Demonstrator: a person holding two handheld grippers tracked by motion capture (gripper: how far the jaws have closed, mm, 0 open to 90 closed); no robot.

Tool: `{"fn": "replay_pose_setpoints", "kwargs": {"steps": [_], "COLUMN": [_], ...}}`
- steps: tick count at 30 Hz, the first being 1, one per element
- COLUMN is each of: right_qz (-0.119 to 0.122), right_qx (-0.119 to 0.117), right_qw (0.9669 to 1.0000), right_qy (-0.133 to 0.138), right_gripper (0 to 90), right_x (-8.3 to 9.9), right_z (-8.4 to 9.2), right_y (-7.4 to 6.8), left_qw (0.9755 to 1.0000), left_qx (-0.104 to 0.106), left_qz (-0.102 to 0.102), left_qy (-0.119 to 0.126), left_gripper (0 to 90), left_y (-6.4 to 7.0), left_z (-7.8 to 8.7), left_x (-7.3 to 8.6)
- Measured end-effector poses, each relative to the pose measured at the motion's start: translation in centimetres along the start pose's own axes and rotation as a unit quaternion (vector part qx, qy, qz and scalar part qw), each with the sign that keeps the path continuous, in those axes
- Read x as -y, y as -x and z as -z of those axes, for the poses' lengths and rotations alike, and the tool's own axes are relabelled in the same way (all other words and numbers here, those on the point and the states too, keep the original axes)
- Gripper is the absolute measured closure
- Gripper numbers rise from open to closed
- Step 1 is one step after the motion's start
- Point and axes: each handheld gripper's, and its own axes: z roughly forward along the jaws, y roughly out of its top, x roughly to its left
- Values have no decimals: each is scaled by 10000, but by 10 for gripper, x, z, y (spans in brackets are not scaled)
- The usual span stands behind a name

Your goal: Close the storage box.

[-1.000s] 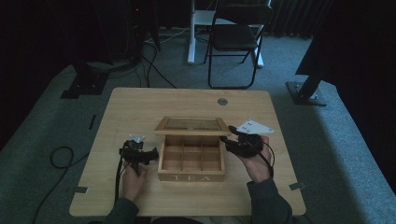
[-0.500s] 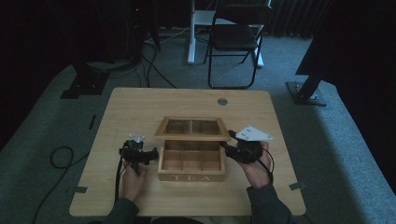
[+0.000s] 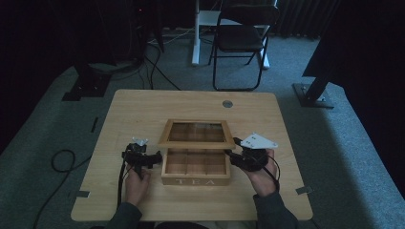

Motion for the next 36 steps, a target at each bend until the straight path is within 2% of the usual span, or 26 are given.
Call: {"fn": "replay_pose_setpoints", "kwargs": {"steps": [20,30,36], "right_qz": [-7,-97,-74], "right_qx": [-25,-133,-161], "right_qw": [9999,9996,9993], "right_qy": [-168,-250,-320], "right_gripper": [493,493,492], "right_x": [14,22,28], "right_z": [1,0,-1], "right_y": [-7,-8,-9], "left_qw": [10000,10000,10000], "left_qx": [-1,-1,1], "left_qz": [19,38,14], "left_qy": [14,31,12], "left_gripper": [16,16,16], "left_y": [0,1,0], "left_z": [0,0,0], "left_x": [0,0,0]}}
